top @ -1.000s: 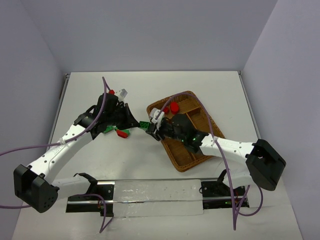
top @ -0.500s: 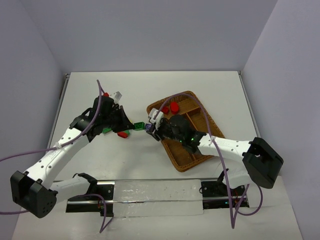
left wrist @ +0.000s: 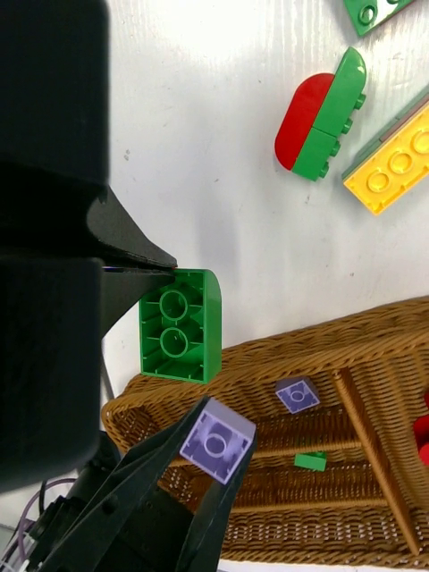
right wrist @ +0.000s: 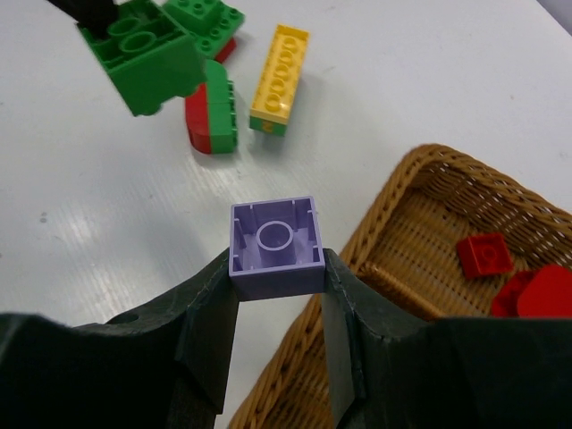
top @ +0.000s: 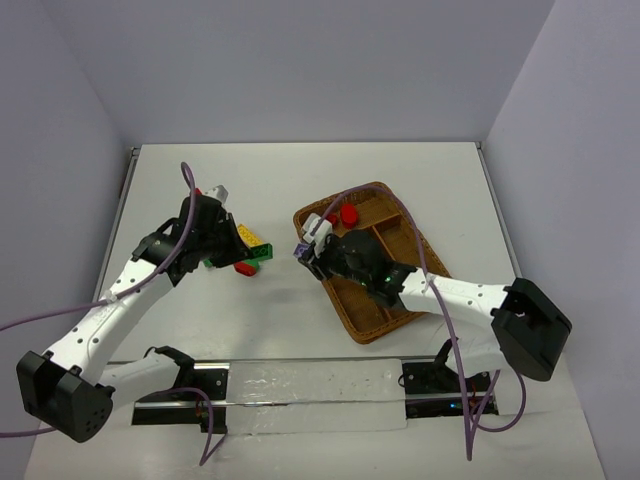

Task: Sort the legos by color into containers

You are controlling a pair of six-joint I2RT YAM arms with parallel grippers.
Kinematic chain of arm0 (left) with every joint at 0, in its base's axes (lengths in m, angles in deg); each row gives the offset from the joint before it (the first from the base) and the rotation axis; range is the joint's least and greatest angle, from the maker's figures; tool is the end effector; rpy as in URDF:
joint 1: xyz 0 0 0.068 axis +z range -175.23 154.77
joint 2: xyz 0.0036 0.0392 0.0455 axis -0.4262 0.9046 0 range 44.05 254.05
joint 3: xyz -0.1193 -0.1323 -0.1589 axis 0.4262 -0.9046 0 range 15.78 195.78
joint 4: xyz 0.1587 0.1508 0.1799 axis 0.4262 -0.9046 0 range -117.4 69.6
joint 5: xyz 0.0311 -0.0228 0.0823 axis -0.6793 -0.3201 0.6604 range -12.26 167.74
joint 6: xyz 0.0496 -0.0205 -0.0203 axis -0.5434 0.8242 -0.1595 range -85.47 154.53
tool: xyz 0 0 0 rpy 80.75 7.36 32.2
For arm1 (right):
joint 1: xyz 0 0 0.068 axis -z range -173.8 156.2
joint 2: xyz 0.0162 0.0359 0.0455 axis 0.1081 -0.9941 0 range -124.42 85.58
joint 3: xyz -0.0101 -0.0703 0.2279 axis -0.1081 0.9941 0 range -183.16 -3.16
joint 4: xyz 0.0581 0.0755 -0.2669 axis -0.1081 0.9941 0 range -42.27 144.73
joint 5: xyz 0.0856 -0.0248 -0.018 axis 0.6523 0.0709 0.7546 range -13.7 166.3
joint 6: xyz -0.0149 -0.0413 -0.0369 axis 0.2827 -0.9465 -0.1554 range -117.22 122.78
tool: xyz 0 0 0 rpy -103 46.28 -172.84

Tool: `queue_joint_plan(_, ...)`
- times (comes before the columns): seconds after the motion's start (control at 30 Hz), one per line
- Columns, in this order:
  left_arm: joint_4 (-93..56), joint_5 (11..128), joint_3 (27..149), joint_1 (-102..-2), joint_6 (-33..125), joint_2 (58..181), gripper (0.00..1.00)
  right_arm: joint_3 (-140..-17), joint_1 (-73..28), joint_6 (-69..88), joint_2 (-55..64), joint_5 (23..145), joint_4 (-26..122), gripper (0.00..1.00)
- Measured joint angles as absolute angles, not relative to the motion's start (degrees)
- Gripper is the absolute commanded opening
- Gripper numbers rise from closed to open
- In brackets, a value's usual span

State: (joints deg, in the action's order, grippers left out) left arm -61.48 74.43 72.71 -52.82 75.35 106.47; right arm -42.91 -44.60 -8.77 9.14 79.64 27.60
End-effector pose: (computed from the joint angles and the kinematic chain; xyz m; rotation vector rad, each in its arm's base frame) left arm 0.2343 -0.1251 0.2670 -0.2569 2.4632 -0.6137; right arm 0.2049 0.2551 0.1909 -1.0151 1.5977 0.5262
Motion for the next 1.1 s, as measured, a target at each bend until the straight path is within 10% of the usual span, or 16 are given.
queue_joint_plan(0.6,-58.34,74.29,72.94,-55.52,76.90,111.02,0.00,-34.05,-43.27,0.61,17.88,59.81,36.14,0.16)
queue_joint_plan(0.87,-57.08,74.25,76.49,-55.93,77.33,113.89,0.00,-34.64,-43.25,7.98,17.92,57.37,42.10,0.74)
queue_joint_plan(1.1,-56.19,74.34,79.62,-57.66,77.43,116.25,0.00,-34.67,-43.25,10.98,19.94,57.28,44.53,0.82)
